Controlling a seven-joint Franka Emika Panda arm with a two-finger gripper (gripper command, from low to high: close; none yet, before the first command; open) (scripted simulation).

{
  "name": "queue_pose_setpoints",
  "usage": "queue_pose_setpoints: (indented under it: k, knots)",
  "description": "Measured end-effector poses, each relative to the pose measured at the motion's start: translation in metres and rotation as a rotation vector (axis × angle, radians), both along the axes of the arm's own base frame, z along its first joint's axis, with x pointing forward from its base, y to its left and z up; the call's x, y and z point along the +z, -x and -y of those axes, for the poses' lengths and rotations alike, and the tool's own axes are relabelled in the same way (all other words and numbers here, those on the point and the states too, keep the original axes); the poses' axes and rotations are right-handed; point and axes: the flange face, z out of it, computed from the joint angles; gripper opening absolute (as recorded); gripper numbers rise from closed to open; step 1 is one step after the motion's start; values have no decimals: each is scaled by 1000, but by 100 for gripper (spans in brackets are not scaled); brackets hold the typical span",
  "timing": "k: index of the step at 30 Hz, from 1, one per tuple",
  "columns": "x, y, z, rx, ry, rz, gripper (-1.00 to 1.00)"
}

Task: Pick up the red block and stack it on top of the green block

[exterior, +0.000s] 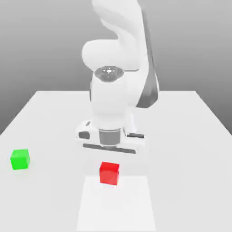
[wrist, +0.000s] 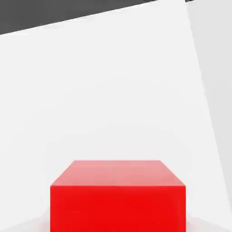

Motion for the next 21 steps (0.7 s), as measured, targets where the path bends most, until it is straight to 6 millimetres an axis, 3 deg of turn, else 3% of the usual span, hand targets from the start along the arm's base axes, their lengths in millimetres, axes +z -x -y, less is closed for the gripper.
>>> queue_pose_setpoints:
  k: [2, 6, 11, 13, 17, 18, 21]
  knots:
    - [6, 10, 65, -187, 0, 0, -100]
    - [17, 45, 163, -480, 0, 1, -100]
    - [31, 126, 268, -848, -1, 1, -100]
    - [23, 140, 283, -904, -2, 1, -100]
    - [-17, 139, 284, -906, -2, 1, -100]
    - [-26, 140, 284, -906, -2, 1, 100]
    - [-26, 140, 284, -906, -2, 1, 100]
